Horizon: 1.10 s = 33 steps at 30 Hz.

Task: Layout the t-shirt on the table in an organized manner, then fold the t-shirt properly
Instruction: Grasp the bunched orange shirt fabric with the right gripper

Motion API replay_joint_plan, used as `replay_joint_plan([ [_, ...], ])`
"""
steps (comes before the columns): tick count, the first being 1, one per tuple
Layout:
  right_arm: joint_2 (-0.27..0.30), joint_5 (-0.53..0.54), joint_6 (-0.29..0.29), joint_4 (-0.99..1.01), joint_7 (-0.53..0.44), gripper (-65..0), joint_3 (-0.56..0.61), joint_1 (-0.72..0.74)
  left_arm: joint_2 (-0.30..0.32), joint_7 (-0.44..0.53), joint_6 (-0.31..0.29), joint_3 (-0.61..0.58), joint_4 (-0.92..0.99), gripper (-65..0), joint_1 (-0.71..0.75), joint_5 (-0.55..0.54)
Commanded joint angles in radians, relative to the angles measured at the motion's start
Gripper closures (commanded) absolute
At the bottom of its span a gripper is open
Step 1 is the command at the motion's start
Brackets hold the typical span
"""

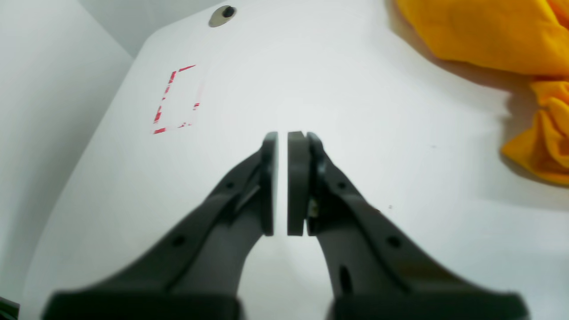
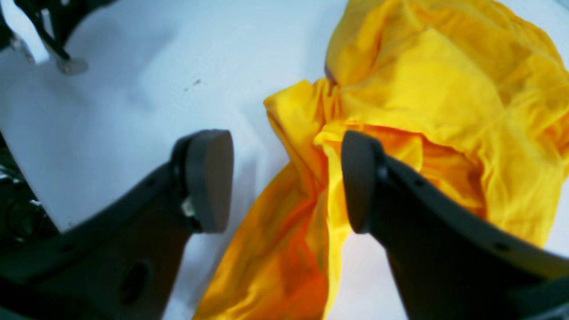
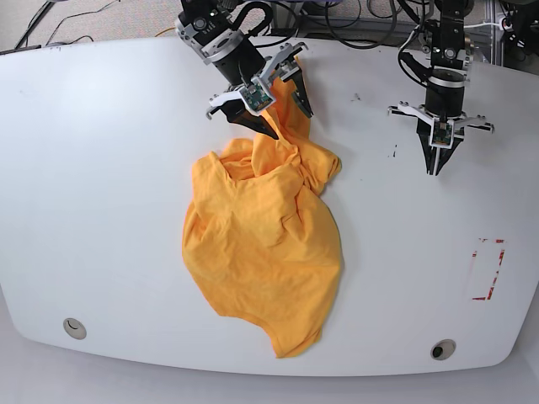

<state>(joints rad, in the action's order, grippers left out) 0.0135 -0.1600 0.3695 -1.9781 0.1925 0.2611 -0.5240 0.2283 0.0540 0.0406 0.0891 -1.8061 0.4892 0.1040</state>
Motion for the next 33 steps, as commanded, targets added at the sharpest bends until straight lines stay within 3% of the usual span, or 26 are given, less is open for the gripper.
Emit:
replay_joint_plan([
  [1, -0.002, 0.009, -0.02, -0.017, 0.015, -32.3, 0.004, 0.018, 0.024, 0.03, -0.02, 0.01, -0.024, -3.1, -0.004, 0.001],
  [8, -0.017, 0.006, -0.085, -0.017, 0.06, -32.7, 0.002, 0.052, 0.027, 0.03, -0.026, 0.011, -0.025, -3.1, -0.004, 0.0],
  [33, -0.013, 0.003, -0.091, 0.104, 0.094, -32.0, -0.006, 0.052, 0.029, 0.031, -0.026, 0.013, -0.027, -3.1, -0.002, 0.0],
])
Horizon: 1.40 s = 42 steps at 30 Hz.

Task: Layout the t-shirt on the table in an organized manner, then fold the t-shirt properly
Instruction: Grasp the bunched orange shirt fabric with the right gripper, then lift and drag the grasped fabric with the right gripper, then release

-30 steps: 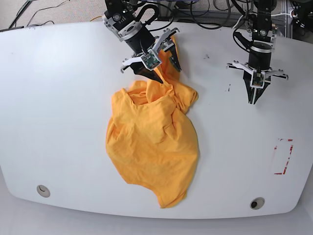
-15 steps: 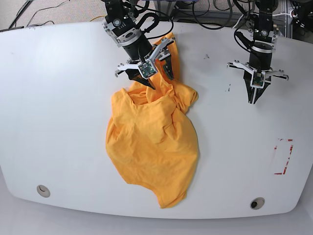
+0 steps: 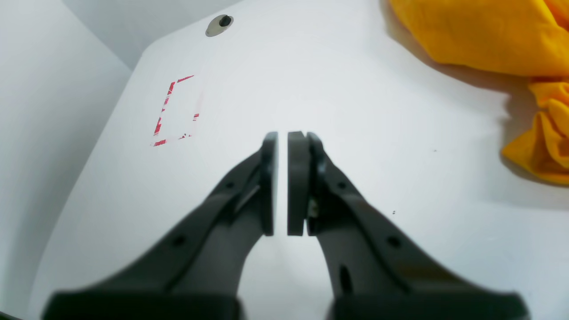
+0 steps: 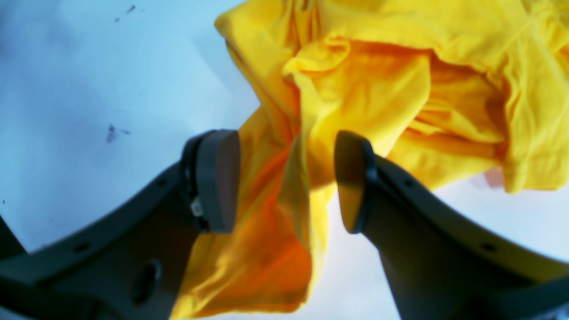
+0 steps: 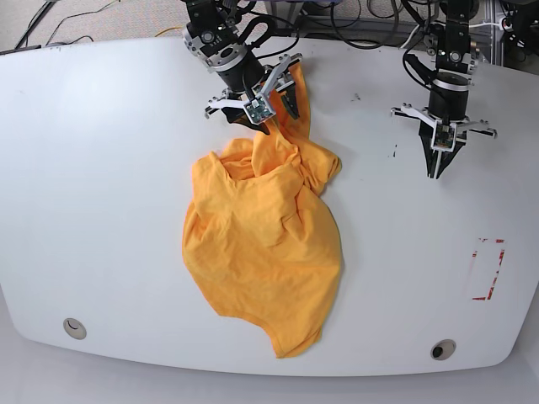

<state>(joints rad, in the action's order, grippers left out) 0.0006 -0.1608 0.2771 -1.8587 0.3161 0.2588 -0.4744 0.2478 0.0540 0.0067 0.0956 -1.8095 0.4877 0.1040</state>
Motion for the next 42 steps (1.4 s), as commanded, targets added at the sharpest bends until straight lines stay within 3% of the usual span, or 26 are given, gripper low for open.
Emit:
replay_joint_plan([
  [1, 0.0, 0.004, 0.001, -0.015, -0.03, -32.0, -0.013, 0.003, 0.009, 0.03, 0.008, 0.006, -0.023, -3.1, -0.001, 0.0],
  [13, -0.001, 0.01, 0.009, 0.041, -0.036, -31.5, -0.085, 0.026, 0.009, 0.03, 0.008, 0.008, -0.023, -3.1, 0.003, 0.0],
  [16, -0.001, 0.005, 0.009, 0.043, -0.036, -24.1, -0.086, 0.026, 0.009, 0.03, 0.008, 0.008, -0.023, -3.1, 0.004, 0.0],
  [21, -0.001, 0.004, 0.009, 0.043, -0.034, 0.0, -0.103, 0.026, 0.009, 0.03, 0.008, 0.008, -0.022, -3.1, 0.001, 0.0],
  [25, 0.0, 0.004, 0.009, 0.04, -0.034, -2.1, -0.106, 0.018, 0.009, 0.03, 0.008, 0.008, -0.022, -3.1, -0.002, 0.001],
  [42, 0.025, 0.004, 0.011, -0.123, -0.03, -0.2, -0.112, -0.096, 0.009, 0.03, 0.008, 0.005, -0.02, -3.1, -0.004, 0.001],
])
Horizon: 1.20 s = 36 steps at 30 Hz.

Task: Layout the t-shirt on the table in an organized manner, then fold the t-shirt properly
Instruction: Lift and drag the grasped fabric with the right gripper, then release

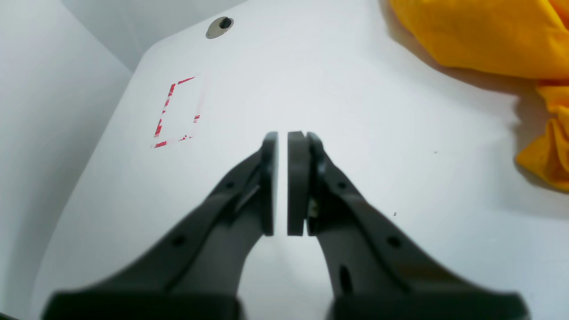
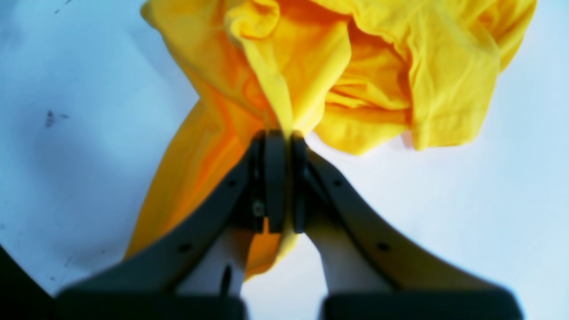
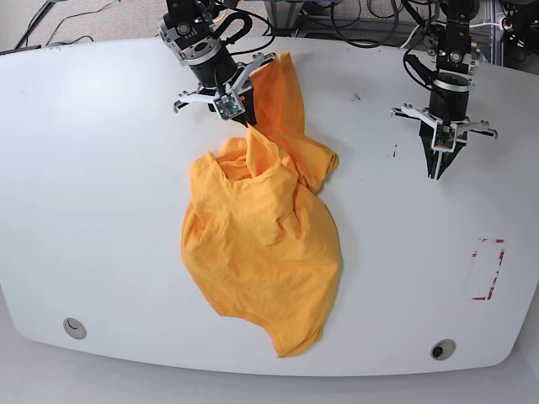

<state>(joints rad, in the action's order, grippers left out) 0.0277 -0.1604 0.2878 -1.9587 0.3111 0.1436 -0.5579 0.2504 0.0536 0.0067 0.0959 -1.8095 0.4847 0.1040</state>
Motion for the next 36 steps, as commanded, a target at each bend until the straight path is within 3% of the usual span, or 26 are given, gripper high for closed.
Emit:
replay_joint_plan([
  [1, -0.004, 0.003, 0.0, -0.023, -0.025, -0.2, 0.011, -0.015, 0.007, 0.03, 0.008, 0.005, -0.02, -3.1, -0.001, 0.001],
  [16, -0.001, 0.002, -0.011, -0.021, -0.022, -0.2, 0.301, 0.016, 0.043, 0.03, 0.006, 0.008, -0.019, -3.1, 0.001, 0.001],
  [22, -0.007, 0.002, -0.014, -0.017, 0.095, -0.6, 0.414, 0.094, 0.074, 0.03, 0.006, 0.008, -0.02, -3.1, 0.001, 0.001],
  [28, -0.002, 0.002, -0.111, -0.017, 0.193, -1.3, 0.526, 0.18, 0.079, 0.03, 0.006, 0.009, -0.02, -3.1, 0.001, 0.001],
  [30, -0.002, 0.002, -0.135, -0.018, 0.207, -4.1, 0.529, 0.19, 0.079, 0.03, 0.006, 0.009, -0.02, -3.1, 0.001, 0.001],
  [32, -0.001, 0.002, -0.146, -0.02, 0.214, -11.4, 0.528, 0.193, 0.079, 0.03, 0.006, 0.009, -0.019, -3.1, 0.001, 0.001],
  [36, 0.05, 0.002, -0.157, -0.023, 0.213, -30.6, 0.529, 0.192, 0.079, 0.03, 0.006, 0.009, -0.02, -3.1, 0.001, 0.001],
])
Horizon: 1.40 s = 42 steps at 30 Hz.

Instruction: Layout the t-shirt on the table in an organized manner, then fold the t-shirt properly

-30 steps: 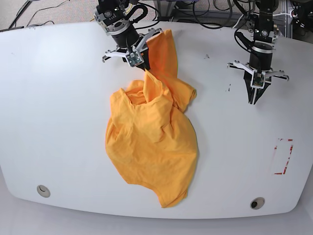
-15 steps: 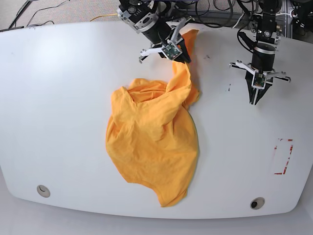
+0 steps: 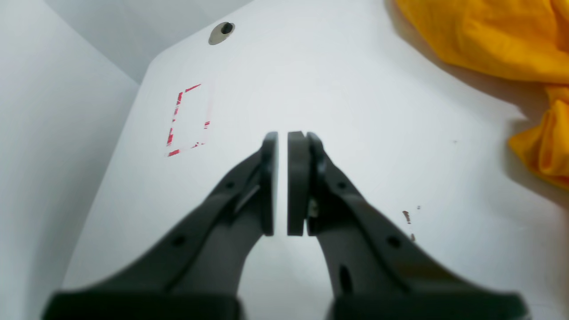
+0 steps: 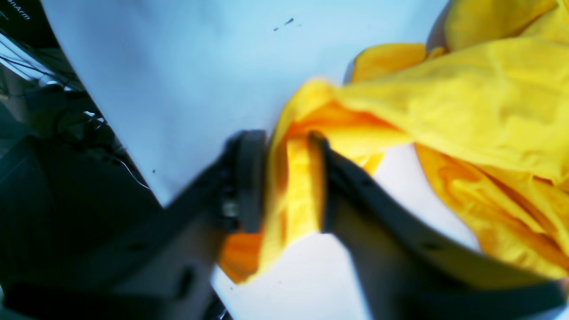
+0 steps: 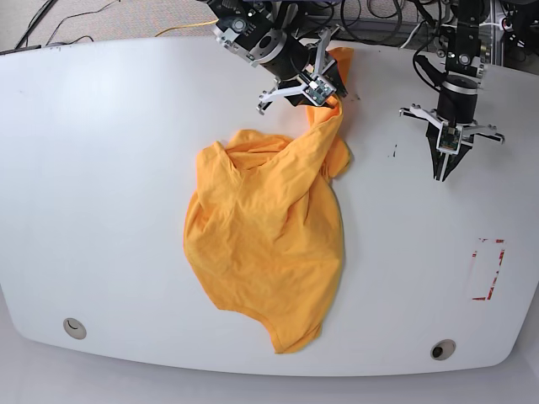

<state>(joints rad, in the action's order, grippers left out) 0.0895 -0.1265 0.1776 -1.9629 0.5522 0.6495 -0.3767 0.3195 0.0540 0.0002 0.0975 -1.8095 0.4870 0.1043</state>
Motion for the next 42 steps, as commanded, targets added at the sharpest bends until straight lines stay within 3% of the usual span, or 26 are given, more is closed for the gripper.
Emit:
replay_joint_plan([
  [1, 0.005, -0.032, -0.048, -0.019, -0.028, -35.7, 0.025, 0.012, 0.01, 0.03, 0.013, 0.008, -0.02, -3.1, -0.003, 0.001],
  [4, 0.036, -0.032, -0.048, -0.019, -0.03, -47.9, 0.022, 0.014, 0.01, 0.03, 0.013, 0.006, -0.02, -3.1, -0.003, 0.001],
  [7, 0.057, -0.032, -0.048, -0.019, -0.031, -52.5, 0.017, 0.014, 0.01, 0.03, 0.013, 0.006, -0.019, -3.1, -0.003, 0.001],
  [20, 0.083, -0.026, -0.037, -0.019, -0.085, -52.5, -0.167, 0.008, 0.01, 0.03, 0.013, 0.006, -0.017, -3.1, -0.004, 0.001],
  [28, 0.152, -0.025, -0.036, -0.019, -0.085, -52.5, -0.218, 0.015, 0.01, 0.03, 0.013, 0.006, -0.017, -3.1, -0.004, 0.001],
  [33, 0.163, -0.025, -0.028, -0.034, -0.087, -52.5, -0.282, 0.015, 0.01, 0.03, 0.013, 0.006, -0.017, -3.1, -0.021, 0.001],
  [38, 0.155, -0.025, 0.059, -0.039, -0.087, -52.5, -0.379, 0.015, 0.01, 0.03, 0.013, 0.006, -0.017, -3.1, -0.027, 0.001],
  [42, 0.115, -0.025, 0.115, -0.039, -0.088, -52.5, -0.472, 0.035, 0.01, 0.03, 0.013, 0.006, -0.017, -3.1, -0.029, 0.001],
])
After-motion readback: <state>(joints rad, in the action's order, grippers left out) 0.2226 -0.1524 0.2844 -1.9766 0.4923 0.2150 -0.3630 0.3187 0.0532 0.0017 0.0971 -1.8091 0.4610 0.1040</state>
